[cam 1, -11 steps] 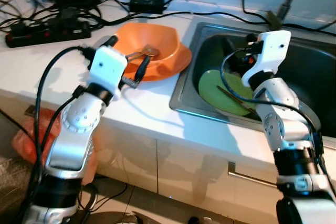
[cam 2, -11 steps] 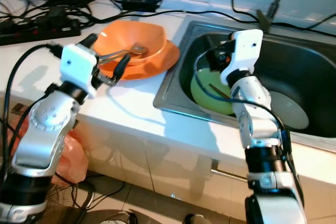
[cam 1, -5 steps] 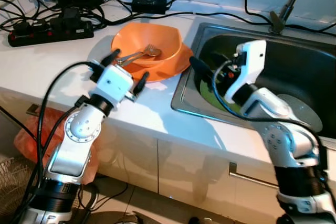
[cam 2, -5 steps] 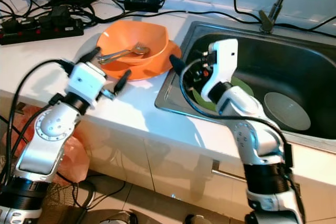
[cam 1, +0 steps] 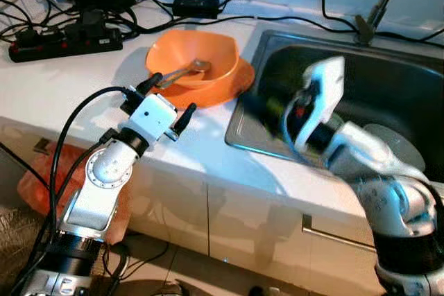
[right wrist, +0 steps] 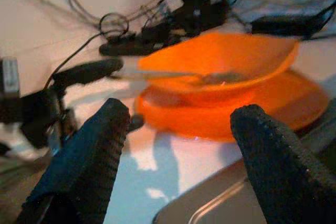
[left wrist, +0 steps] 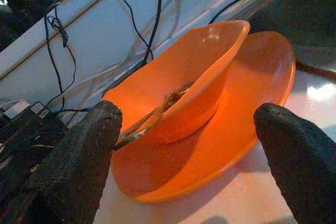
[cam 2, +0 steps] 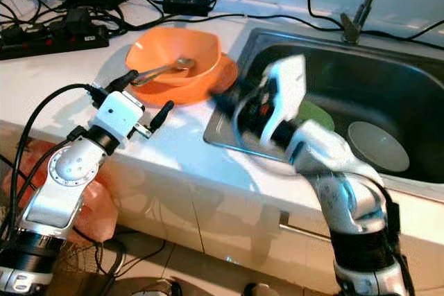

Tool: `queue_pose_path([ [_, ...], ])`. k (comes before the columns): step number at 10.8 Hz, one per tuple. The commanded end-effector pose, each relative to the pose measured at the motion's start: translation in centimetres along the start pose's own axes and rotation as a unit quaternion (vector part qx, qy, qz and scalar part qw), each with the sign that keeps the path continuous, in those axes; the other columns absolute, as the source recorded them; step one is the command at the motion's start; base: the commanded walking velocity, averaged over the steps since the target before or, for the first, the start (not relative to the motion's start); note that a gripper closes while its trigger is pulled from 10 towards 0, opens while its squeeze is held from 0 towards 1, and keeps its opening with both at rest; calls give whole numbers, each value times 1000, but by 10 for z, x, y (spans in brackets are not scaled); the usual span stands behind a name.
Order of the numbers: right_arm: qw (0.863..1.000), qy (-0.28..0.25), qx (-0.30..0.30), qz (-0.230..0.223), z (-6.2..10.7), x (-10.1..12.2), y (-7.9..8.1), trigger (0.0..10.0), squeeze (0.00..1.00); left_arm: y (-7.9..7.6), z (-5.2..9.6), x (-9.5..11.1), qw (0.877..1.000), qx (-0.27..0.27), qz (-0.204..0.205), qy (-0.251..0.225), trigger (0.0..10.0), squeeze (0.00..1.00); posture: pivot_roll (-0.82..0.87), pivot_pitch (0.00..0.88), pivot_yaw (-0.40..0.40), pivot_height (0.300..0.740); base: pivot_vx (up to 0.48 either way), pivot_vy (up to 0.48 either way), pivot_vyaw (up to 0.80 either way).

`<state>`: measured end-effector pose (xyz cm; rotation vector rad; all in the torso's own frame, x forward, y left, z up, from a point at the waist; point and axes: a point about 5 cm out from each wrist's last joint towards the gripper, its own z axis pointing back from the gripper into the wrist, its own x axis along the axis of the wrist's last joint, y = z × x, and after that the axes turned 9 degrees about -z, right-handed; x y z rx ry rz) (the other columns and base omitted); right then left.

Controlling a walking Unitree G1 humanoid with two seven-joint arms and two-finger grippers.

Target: Kitchen organization

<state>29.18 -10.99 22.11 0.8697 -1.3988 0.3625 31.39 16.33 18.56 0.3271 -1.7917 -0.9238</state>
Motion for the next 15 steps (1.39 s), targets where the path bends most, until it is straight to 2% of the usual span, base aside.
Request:
queue_pose_path([
  [1,1000,4,8,3,2,2,3,10000,0,1,-3,1,1000,-7,-7,-5,10000,0,56,103,19,740,0,0,0],
  [2,1000,6,5,4,3,2,3,10000,0,2,-4,2,1000,-5,-4,-10,4745,0,56,102,20,740,0,0,0],
  [3,1000,9,5,5,3,2,3,10000,0,4,-4,2,1000,-3,-4,-13,0,0,58,102,20,740,0,0,0],
  [8,1000,17,24,1,5,0,9,10000,0,13,-7,-3,1000,3,-9,-9,0,0,54,101,20,740,0,0,0],
  [15,1000,18,23,2,5,-2,10,10000,0,15,-8,-5,1000,2,-13,-14,0,0,54,94,23,740,0,0,0],
])
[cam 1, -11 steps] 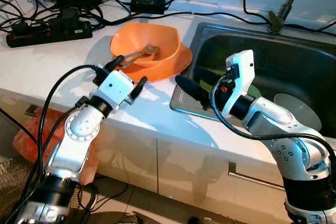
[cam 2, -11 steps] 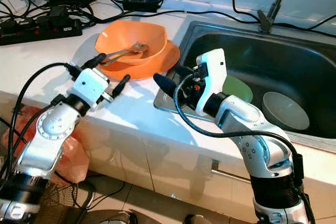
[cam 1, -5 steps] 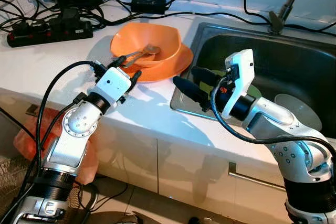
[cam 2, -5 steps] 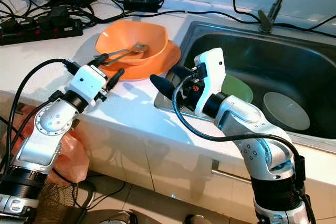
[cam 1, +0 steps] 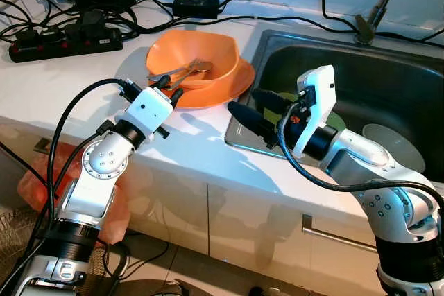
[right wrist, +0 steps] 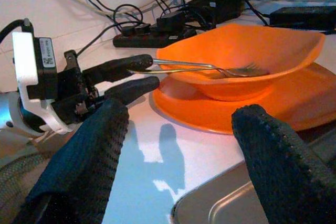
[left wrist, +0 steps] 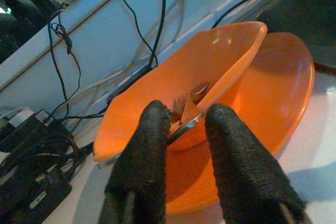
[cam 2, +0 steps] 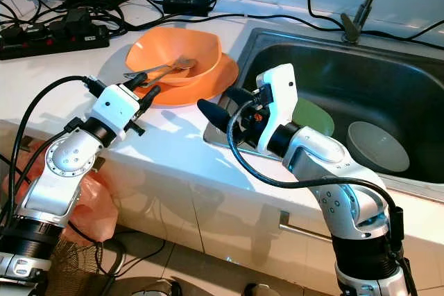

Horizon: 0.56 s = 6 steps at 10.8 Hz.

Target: Kitchen organization

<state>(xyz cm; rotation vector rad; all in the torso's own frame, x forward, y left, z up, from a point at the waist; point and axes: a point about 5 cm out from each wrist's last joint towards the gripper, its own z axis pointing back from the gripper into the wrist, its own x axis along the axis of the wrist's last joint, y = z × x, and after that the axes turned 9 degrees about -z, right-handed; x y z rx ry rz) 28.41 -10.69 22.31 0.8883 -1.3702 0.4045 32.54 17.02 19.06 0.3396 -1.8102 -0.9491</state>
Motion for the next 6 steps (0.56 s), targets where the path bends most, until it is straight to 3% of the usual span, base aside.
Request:
queue_pose_path([
  [1,1000,4,3,0,1,-2,2,10000,0,5,-1,0,1000,3,-1,-4,0,0,54,93,23,740,0,0,0],
  [6,1000,2,-2,1,0,-4,1,10000,0,9,-2,1,1000,16,-9,-11,0,0,55,89,28,740,0,0,0],
])
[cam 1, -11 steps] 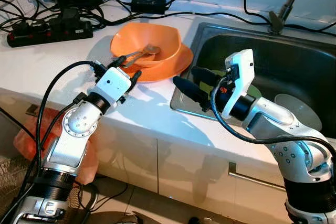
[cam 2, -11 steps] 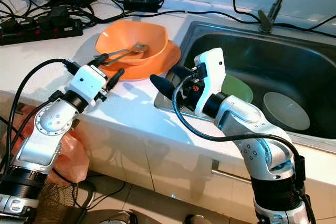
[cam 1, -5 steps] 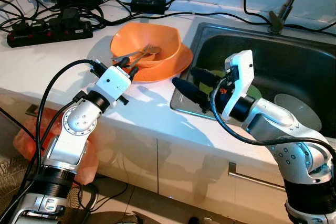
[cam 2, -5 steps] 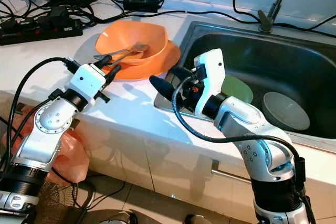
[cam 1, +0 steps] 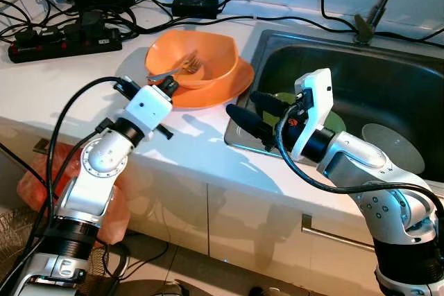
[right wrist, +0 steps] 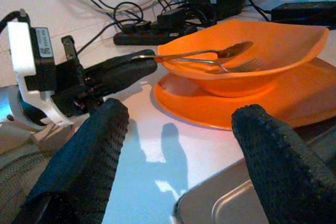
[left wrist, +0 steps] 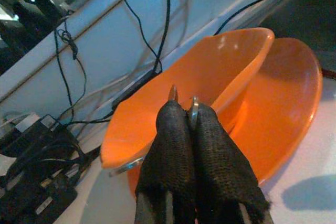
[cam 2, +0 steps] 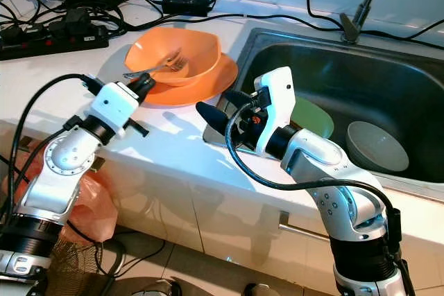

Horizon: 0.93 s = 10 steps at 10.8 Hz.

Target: Kitchen organization

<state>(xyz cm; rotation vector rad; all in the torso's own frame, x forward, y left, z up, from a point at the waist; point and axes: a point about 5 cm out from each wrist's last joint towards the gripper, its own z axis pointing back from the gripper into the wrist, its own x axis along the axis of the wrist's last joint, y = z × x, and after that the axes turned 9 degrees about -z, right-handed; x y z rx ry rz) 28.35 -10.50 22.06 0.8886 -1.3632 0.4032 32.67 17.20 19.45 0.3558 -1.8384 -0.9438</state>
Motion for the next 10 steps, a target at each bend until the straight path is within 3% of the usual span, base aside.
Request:
queue_pose_path([
  [1,1000,-1,-3,4,1,0,0,10000,0,8,-2,3,1000,16,-7,-11,0,0,55,87,30,740,0,0,0],
  [4,1000,-4,-7,0,-2,-2,-1,10000,0,33,-9,25,994,87,-2,-59,0,0,56,87,29,740,0,0,0],
  [6,1000,-12,-20,-9,-3,-1,-4,10000,0,47,-19,38,981,138,116,-74,0,0,56,89,23,740,0,0,0],
  [7,999,-23,-35,-19,-5,1,-8,10000,0,55,-28,46,960,156,215,-87,0,0,56,89,23,740,0,0,0],
  [8,998,-32,-49,-28,-7,2,-11,10000,0,55,-36,54,943,148,281,-103,0,0,56,89,23,740,0,0,0],
  [9,996,-45,-64,-42,-10,5,-14,10000,0,47,-47,62,900,126,402,-115,0,0,58,88,21,740,0,0,0],
  [10,991,-71,-84,-71,-12,9,-19,10000,0,28,-59,67,824,84,549,-110,0,0,50,87,21,740,0,0,0],
])
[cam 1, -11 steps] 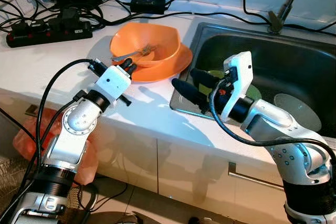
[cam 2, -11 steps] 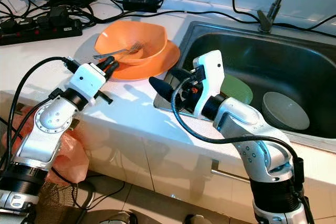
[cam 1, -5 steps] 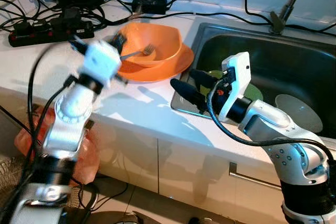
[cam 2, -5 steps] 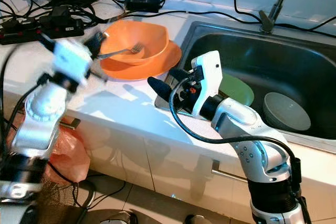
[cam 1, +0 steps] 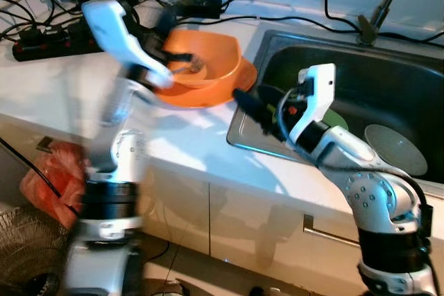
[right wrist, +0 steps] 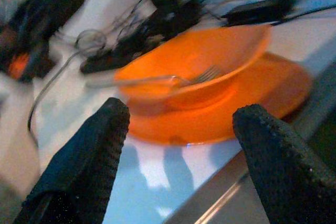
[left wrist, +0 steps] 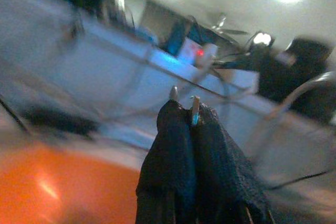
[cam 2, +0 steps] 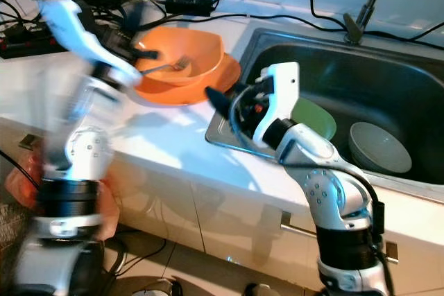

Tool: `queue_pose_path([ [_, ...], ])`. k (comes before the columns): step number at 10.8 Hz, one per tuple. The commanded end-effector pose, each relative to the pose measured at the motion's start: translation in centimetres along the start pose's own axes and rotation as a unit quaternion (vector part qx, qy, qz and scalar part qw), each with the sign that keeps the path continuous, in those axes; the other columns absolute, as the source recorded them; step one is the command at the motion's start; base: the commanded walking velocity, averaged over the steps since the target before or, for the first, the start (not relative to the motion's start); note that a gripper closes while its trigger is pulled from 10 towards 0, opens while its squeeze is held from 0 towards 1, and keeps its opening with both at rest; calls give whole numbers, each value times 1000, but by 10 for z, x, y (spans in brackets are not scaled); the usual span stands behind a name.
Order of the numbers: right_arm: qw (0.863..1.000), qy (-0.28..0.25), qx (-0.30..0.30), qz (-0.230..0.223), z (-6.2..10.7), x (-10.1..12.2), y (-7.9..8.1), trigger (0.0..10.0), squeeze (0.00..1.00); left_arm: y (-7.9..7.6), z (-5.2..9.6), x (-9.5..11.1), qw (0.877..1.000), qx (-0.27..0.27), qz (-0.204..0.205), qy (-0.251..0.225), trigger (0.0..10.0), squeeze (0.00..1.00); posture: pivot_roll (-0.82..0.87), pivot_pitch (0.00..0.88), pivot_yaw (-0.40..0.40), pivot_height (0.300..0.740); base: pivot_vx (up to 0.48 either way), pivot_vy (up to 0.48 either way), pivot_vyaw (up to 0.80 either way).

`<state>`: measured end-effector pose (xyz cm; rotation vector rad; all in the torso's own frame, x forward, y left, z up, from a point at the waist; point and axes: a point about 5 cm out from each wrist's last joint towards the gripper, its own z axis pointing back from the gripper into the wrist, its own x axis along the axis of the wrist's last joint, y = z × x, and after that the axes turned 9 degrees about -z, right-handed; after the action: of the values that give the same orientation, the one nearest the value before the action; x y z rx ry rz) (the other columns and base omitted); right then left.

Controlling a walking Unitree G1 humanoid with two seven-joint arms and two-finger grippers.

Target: Kitchen organization

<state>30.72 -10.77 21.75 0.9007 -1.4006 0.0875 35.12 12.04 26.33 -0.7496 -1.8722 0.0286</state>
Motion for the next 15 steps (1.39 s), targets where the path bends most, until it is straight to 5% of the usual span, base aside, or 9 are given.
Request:
queue_pose_path([
  [1,998,-52,-23,-37,-2,15,-5,10000,0,-16,-6,-11,992,-33,120,31,0,0,44,88,24,740,0,0,0],
  [3,989,-97,-44,-100,-3,24,-12,10000,0,-29,-4,-20,974,-63,210,58,0,0,37,92,24,740,0,0,0],
  [4,978,-130,-54,-153,-4,30,-18,10000,0,-34,-2,-27,948,-67,304,70,0,0,37,92,24,740,0,0,0],
  [6,968,-150,-61,-189,-10,34,-21,10000,0,-42,3,-28,925,-90,359,90,0,0,41,96,24,740,0,0,0],
  [9,964,-158,-45,-209,-22,36,-16,10000,0,-48,11,-35,909,-106,381,130,0,0,42,100,21,740,0,0,0],
  [15,961,-175,-16,-213,-37,44,-12,10000,0,-50,16,-40,899,-105,395,156,0,0,43,98,23,740,0,0,0],
])
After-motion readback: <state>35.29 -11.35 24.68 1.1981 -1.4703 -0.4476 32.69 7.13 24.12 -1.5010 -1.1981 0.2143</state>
